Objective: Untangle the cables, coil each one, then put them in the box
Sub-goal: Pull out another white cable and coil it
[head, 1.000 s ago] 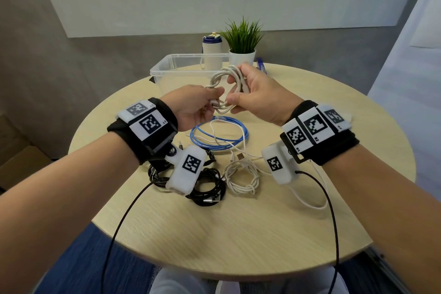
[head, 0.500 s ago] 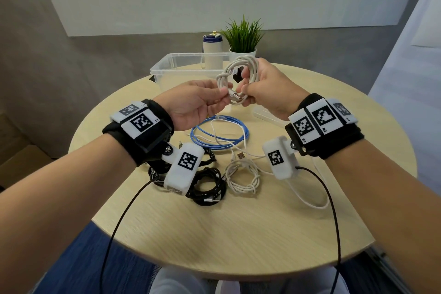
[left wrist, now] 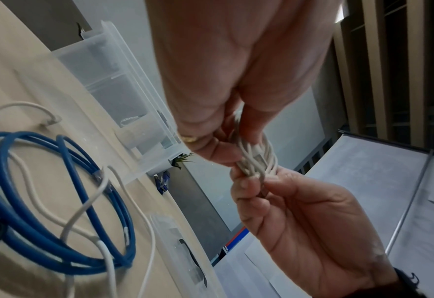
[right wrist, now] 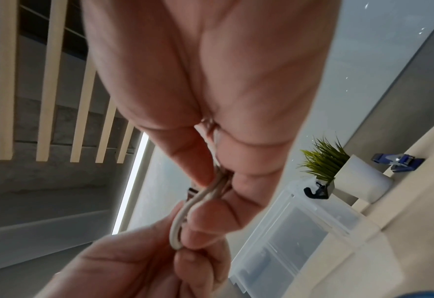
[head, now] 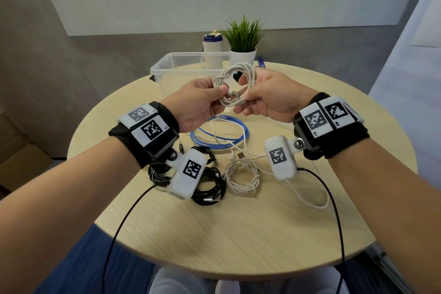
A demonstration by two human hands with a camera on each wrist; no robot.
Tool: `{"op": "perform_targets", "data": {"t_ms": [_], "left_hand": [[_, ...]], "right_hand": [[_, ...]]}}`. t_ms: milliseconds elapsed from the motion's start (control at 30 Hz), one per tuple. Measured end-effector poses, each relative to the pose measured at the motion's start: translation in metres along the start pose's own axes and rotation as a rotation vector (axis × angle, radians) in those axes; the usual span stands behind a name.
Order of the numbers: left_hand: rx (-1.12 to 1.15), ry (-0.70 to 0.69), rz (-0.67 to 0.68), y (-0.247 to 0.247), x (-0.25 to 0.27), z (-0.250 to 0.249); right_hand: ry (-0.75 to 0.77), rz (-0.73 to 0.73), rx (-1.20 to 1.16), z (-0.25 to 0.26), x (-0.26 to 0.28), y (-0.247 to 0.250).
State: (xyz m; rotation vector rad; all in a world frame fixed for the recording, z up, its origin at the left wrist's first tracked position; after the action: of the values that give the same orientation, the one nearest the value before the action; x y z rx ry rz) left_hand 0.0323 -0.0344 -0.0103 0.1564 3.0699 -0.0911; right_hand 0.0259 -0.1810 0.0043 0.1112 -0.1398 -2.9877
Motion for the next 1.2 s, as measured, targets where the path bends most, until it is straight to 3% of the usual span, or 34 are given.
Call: {"op": "perform_targets", "data": {"t_ms": [133, 300, 467, 600, 700, 833, 1100, 1200], "left_hand": [[-0.108, -0.035, -0.115, 0.003, -0.005, -0.006], [-0.355, 0.006, -0.06, -0.002, -0.004, 0.004], [-0.452, 0.0, -0.017, -0.004, -0.002, 0.007], [-0.325, 0.047, 0.086, -0.008, -0.001, -0.001], [-0.193, 0.11, 0.009, -0.006, -0.001, 0.0], [-0.166, 0.155, -0.044, -0.006, 0.0, 0.004], [-0.333, 0.091, -0.103, -0.001, 0.002, 0.011], [-0.354, 0.07, -0.164, -0.001, -0.002, 0.009]], "right_hand": [[-0.003, 0.039, 0.009, -0.002, 0.001, -0.007], [0.005, -0.062, 0.092, -0.001, -0.004, -0.006], [-0.016, -0.102, 0.128, -0.006, -0.006, -0.003], [-0.007, -0.059, 0.175, -0.01, -0.004, -0.009], [0.014, -0.012, 0.195, -0.01, -0.002, -0.014], [0.026, -0.08, 0.212, -0.009, -0.002, -0.008], [0.064, -0.151, 0.406, -0.007, -0.004, -0.002], [0.089, -0.18, 0.378, -0.005, -0.003, -0.006]]}}
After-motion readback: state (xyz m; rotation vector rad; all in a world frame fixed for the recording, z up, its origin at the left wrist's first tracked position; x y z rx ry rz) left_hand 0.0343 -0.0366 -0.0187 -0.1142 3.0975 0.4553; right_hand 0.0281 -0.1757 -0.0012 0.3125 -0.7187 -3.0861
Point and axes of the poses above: each hand's wrist, its own x-axis away from the middle knuckle, its own y-axis out of the back of the hand, z = x × y, the point moved 3 cm from there along -x, towards the middle knuckle, and after that the axes turned 12 degrees about -z, right-handed, at the moved point
